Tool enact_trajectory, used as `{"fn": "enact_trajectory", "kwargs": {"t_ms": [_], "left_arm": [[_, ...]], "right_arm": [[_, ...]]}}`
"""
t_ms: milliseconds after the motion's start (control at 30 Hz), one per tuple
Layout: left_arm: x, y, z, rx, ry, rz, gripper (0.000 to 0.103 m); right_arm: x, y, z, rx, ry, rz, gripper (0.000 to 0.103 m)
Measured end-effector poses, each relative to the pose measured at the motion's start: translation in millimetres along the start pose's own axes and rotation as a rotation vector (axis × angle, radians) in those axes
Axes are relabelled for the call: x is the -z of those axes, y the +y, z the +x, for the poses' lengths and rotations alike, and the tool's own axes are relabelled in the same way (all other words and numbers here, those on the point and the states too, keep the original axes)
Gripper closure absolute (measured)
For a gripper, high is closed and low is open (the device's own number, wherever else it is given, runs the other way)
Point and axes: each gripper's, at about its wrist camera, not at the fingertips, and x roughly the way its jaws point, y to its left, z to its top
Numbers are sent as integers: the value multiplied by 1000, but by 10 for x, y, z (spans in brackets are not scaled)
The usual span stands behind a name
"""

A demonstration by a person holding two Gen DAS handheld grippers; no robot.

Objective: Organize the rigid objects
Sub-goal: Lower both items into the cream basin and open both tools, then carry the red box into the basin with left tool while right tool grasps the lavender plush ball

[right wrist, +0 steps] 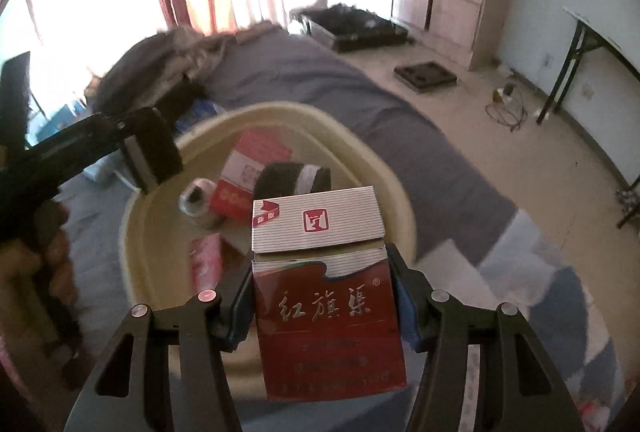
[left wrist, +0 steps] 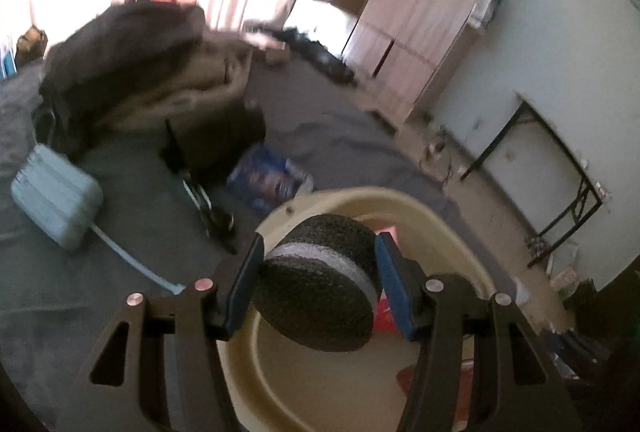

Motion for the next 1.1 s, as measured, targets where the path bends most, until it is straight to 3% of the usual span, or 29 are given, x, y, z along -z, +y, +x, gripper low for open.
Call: {"fn": "enact_trajectory", "kwargs": {"t_ms": [67,267,367,533,633,767,900,967,1100], "left_arm": [[23,-38,42,-3,-3,3,44],[30,-74,81,19,23,-19,42],[19,-142,53,-15,31,2,35],[24,-310,-37,23,36,54,10],[27,-504,-213,84,1,118,2],[133,-994,-490,244,-10,251,0],[354,-1601,-576,397,24,325,0],[518,-1930,-597,433,62,374,0],[1003,-2608,-663,539,101,514,0]], "right_arm": [[-67,-102,190,14,16,24,46],[-161,-193,454,-56,17,87,46],[-191,-154,516,-68,3,80,45],[-127,-182,397,-76,-27,97,9],[-44,-257,54,-24,-89,125,0],[229,-530,-673,70,-188,183,0],[854,-976,-1423,243,-240,309,0],[1237,-1197,-1713,333,-256,371,0],[1871,-1670,-2064,402,-293,523,0]]}}
